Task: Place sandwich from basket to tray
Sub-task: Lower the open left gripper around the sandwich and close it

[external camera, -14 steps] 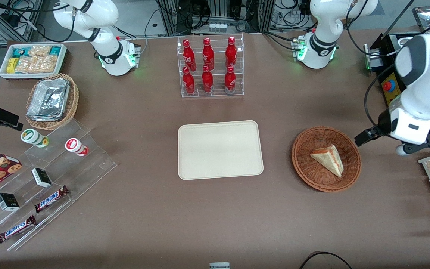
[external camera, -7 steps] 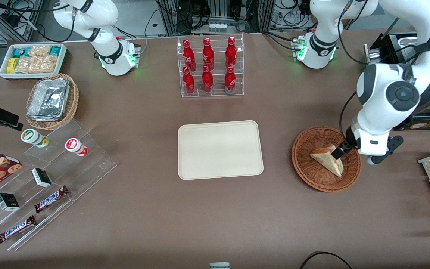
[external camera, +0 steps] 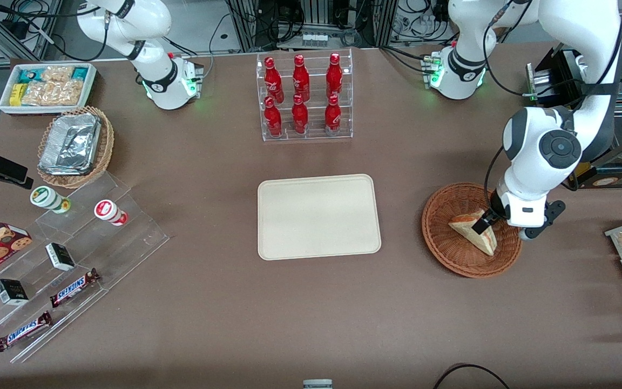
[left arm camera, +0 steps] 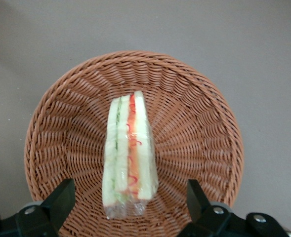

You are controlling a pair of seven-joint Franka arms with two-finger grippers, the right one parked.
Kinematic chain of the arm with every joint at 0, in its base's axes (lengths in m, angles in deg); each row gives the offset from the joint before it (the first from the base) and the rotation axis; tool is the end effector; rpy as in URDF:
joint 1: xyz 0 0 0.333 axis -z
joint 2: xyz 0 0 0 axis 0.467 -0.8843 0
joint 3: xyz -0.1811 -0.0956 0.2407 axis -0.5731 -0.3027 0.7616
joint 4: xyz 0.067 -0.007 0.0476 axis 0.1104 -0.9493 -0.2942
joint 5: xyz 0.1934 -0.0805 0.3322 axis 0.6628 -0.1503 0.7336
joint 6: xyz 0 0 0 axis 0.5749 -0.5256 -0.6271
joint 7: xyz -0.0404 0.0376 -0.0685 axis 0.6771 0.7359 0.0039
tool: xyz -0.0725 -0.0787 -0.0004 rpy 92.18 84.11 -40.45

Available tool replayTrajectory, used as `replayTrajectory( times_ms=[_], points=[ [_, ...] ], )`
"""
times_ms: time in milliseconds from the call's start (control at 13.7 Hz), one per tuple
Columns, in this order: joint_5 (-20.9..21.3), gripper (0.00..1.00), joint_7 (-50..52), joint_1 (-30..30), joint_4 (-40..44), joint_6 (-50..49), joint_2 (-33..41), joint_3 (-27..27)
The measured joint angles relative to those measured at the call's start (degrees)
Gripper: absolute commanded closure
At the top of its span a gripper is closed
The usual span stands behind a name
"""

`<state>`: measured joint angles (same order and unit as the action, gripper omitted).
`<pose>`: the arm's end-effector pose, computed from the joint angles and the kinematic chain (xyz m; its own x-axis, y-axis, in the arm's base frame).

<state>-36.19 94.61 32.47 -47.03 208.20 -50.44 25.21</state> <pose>0.5613 -0.0623 0.3213 0.7674 0.6344 0.0924 0.6363 -0.7714 0.0115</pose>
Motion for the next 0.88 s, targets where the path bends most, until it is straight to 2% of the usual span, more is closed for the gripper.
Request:
replayTrajectory(
  times_ms=[876],
  points=[
    [-2.05,0.00,1.86,-0.55,-5.01,10.57,-2.80,-0.10]
  ],
)
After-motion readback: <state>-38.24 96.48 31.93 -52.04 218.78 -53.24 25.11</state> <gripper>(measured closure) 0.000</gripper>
